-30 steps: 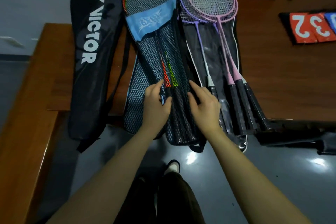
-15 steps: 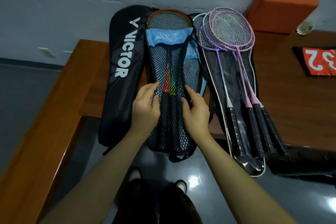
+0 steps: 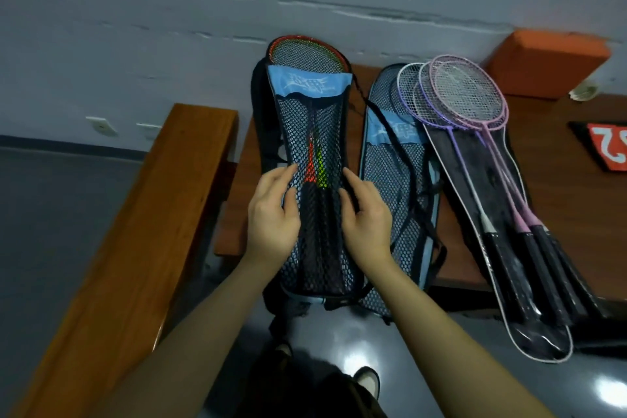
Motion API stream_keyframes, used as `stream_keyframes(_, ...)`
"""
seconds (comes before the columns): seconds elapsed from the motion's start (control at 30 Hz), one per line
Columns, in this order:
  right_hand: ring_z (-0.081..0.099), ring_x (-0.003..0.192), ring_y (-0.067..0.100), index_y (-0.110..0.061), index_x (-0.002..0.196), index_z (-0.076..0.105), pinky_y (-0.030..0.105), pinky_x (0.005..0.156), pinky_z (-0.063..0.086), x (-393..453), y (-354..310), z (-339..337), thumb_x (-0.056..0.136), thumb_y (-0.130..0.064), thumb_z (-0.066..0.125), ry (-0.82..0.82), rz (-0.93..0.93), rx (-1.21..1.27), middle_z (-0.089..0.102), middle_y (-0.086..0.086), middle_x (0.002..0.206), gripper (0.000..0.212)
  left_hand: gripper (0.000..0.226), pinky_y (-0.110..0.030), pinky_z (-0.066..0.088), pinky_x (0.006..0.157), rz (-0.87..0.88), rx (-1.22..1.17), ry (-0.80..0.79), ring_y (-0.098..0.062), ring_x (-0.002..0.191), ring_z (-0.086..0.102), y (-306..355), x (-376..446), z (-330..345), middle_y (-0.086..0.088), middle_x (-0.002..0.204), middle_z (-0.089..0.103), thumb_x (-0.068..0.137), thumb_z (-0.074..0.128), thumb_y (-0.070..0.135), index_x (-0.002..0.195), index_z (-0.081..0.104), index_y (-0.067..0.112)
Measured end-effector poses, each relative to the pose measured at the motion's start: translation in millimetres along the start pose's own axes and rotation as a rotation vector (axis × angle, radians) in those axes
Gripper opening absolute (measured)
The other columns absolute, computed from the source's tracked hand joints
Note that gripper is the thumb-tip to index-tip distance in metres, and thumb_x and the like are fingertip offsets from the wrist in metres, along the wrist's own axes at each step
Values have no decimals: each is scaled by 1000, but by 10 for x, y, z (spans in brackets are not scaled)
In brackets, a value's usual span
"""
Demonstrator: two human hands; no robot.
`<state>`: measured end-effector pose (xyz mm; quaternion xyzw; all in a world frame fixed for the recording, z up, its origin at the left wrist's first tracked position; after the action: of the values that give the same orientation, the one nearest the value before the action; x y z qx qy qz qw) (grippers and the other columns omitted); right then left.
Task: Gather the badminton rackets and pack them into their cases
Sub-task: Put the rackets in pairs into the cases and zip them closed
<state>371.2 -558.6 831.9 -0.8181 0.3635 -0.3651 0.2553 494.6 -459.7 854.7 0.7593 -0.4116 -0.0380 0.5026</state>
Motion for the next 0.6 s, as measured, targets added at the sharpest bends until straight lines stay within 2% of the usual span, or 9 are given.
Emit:
stream_keyframes(0.07, 59, 76, 19, -11, 128, 53, 38, 64, 50, 0, 3, 182, 93, -14, 52, -25, 52, 1, 62, 6, 95, 35, 38, 3, 27, 93, -67, 20, -47, -7, 112, 44, -216, 48, -47, -9, 125, 51, 92, 49, 1, 130, 49, 2)
stream_keyframes(0.17, 59, 87, 20, -15, 130, 51, 38, 72, 50, -92, 47, 420, 94, -12, 50, -79, 115, -4, 60, 4, 102, 37, 44, -3, 26, 90, -176, 48, -151, -15, 115, 46, -559, 28, -14, -10, 126, 47, 92, 49, 3, 135, 42, 2)
stream_keyframes(0.3, 58, 85, 18, -25, 136, 44, 32, 68, 47, -247, 180, 613, 94, -13, 49, -191, 231, 5, 59, 2, 107, 44, 53, -5, 20, 90, -327, 100, -257, -22, 119, 43, -959, -109, 95, -13, 131, 40, 90, 55, 10, 138, 34, -1)
stream_keyframes(0.37, 51, 69, 8, -31, 139, 39, 24, 55, 40, -253, 295, 655, 94, -18, 50, -234, 285, -4, 60, 4, 100, 48, 57, -5, 16, 93, -373, 109, -320, -22, 122, 39, -1066, -155, 158, -13, 133, 35, 90, 57, 12, 139, 32, -1)
stream_keyframes(0.43, 41, 59, 1, -33, 140, 36, 19, 48, 30, -210, 366, 654, 94, -22, 52, -236, 300, -40, 56, 3, 90, 50, 55, -8, 17, 97, -357, 134, -345, -24, 125, 37, -1089, -141, 190, -14, 136, 32, 89, 57, 12, 137, 34, -1)
stream_keyframes(0.53, 56, 73, 14, -27, 139, 40, 28, 56, 43, -207, 312, 665, 94, -21, 52, -246, 234, -121, 60, 3, 99, 47, 57, -34, 21, 109, -230, 384, -339, -28, 134, 22, -1066, -69, 202, -12, 150, 19, 89, 55, 24, 138, 33, 7)
stream_keyframes(0.6, 61, 83, 23, -23, 139, 41, 35, 62, 50, -257, 284, 665, 94, -20, 51, -241, 213, -152, 61, 6, 107, 46, 59, -42, 15, 111, -111, 548, -422, -25, 139, 11, -1059, -59, 278, -6, 155, 14, 93, 45, 38, 142, 27, 11)
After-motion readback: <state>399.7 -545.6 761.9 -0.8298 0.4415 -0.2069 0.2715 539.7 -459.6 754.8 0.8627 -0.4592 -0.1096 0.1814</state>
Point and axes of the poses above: each hand's wrist, its own x-axis towards the middle knuckle, its own z-axis out of the palm, y = z × x, the point moved 7 cm from there along x, towards the middle knuckle
